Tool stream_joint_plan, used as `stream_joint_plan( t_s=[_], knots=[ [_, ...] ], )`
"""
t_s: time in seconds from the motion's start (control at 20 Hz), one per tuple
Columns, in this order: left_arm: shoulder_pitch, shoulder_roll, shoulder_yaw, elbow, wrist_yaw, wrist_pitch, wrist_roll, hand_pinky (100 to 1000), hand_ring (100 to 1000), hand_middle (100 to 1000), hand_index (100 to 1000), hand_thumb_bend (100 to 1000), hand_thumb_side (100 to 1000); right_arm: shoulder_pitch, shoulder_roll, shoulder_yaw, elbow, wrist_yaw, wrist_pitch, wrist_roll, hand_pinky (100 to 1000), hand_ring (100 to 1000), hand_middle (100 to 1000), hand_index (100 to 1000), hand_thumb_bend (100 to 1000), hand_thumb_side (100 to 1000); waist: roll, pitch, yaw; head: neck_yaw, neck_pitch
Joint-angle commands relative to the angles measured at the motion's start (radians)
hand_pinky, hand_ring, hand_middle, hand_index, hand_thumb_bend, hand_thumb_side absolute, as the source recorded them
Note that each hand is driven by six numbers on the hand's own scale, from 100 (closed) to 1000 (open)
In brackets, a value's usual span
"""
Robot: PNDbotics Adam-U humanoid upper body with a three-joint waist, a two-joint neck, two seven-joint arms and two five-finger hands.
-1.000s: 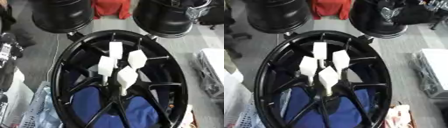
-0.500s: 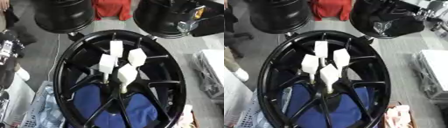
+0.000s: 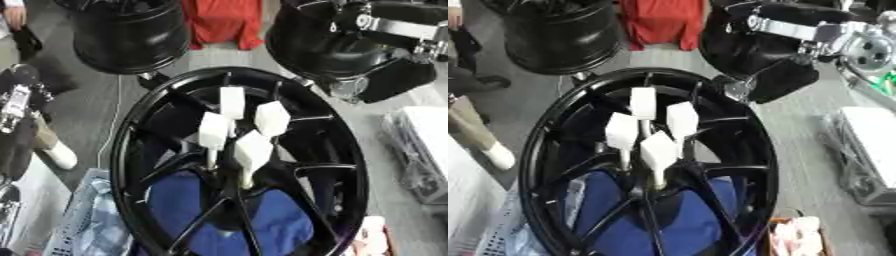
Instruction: Pull the pin out of the wheel hub.
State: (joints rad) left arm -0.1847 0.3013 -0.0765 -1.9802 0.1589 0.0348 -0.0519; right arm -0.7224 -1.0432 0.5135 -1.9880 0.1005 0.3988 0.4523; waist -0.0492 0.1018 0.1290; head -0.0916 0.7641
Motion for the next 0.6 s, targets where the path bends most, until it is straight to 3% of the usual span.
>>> stream_joint_plan(
  t_s=[0.05,0.3,0.6],
  knots=[
    [-0.005,0.025,-0.001,-0.020,0.006,0.001,-0.004,851,684,643,783,100,700,-0.024,-0.009,0.002,-0.012,0.045,-0.018,0.049,833,807,800,852,381,213,0.001,-0.015,-0.001,-0.004,0.006],
    [-0.006,0.024,0.001,-0.020,0.006,0.001,-0.003,851,684,643,783,100,701,-0.045,-0.006,-0.014,-0.012,0.047,-0.058,0.120,813,796,775,841,441,100,0.000,-0.013,-0.004,0.000,0.006],
    [-0.006,0.027,0.001,-0.020,0.004,0.003,-0.003,851,684,643,783,100,705,-0.088,-0.016,-0.044,-0.012,-0.016,-0.054,0.201,820,796,781,846,415,100,-0.004,-0.006,-0.010,0.002,0.006]
  ],
)
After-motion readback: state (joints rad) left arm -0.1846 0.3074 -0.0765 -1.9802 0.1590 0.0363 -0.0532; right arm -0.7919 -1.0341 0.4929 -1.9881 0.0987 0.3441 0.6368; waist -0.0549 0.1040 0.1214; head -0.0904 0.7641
